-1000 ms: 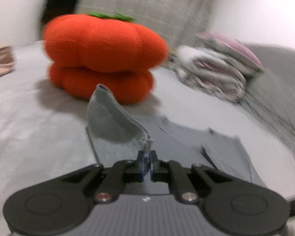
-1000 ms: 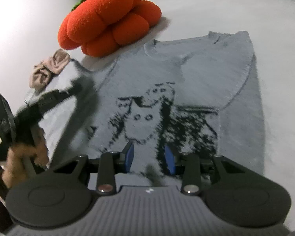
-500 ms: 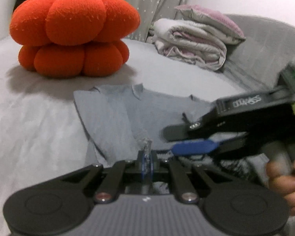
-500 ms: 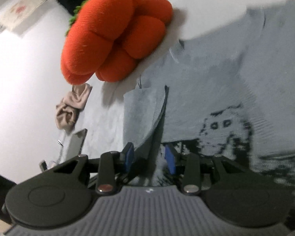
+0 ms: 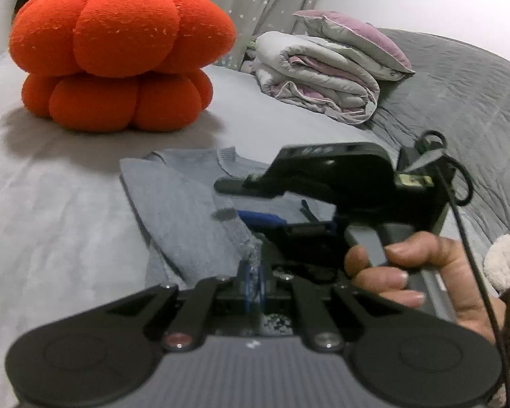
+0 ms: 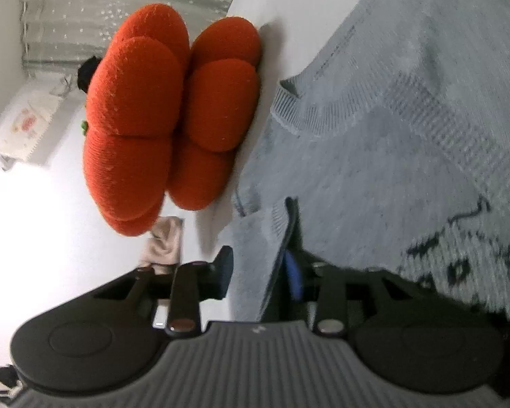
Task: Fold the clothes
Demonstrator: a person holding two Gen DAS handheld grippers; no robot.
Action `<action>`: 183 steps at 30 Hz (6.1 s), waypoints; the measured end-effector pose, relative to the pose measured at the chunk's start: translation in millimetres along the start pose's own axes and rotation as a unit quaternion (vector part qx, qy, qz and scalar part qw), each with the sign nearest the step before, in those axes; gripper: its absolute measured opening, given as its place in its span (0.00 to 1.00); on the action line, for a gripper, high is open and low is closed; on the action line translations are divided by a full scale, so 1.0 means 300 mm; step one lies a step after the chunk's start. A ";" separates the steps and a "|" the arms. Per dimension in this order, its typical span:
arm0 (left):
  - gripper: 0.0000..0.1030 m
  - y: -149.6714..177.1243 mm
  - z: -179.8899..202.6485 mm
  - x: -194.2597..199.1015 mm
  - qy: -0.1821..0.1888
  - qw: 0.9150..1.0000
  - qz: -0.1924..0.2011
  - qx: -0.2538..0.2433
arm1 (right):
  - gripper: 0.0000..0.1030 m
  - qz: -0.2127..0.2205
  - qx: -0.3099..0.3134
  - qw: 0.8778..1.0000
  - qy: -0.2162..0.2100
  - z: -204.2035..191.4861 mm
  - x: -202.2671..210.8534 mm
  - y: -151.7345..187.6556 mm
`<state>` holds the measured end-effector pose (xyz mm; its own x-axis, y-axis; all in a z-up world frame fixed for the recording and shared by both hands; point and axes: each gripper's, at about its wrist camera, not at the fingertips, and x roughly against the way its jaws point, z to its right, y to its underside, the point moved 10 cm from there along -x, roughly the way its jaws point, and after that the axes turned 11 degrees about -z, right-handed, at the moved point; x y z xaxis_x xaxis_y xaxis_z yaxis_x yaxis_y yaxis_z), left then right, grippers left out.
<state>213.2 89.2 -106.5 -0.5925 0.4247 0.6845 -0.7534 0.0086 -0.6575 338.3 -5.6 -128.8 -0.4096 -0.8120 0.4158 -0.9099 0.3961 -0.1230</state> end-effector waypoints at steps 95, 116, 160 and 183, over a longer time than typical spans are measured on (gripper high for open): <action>0.49 0.029 0.147 -0.013 0.036 0.998 -0.030 -0.042 | 0.13 0.128 0.199 0.941 0.243 0.039 0.258 -0.043; 0.48 0.287 0.119 0.172 -0.139 0.978 -0.087 -0.129 | 0.50 0.031 0.114 0.983 0.142 0.013 0.572 0.443; 0.07 0.522 0.180 0.466 0.068 0.988 -0.132 -0.035 | 0.14 -0.211 0.076 0.973 0.060 0.005 0.259 0.931; 0.15 0.528 0.211 0.417 0.103 0.985 -0.136 -0.033 | 0.39 -0.117 -0.031 0.993 -0.003 0.055 0.388 0.708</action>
<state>1.8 86.5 -105.1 -0.2956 0.5740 0.7637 -0.8523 0.2026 -0.4822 96.3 -23.1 -121.3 -0.1878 -0.8872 0.4214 -0.9747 0.2212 0.0315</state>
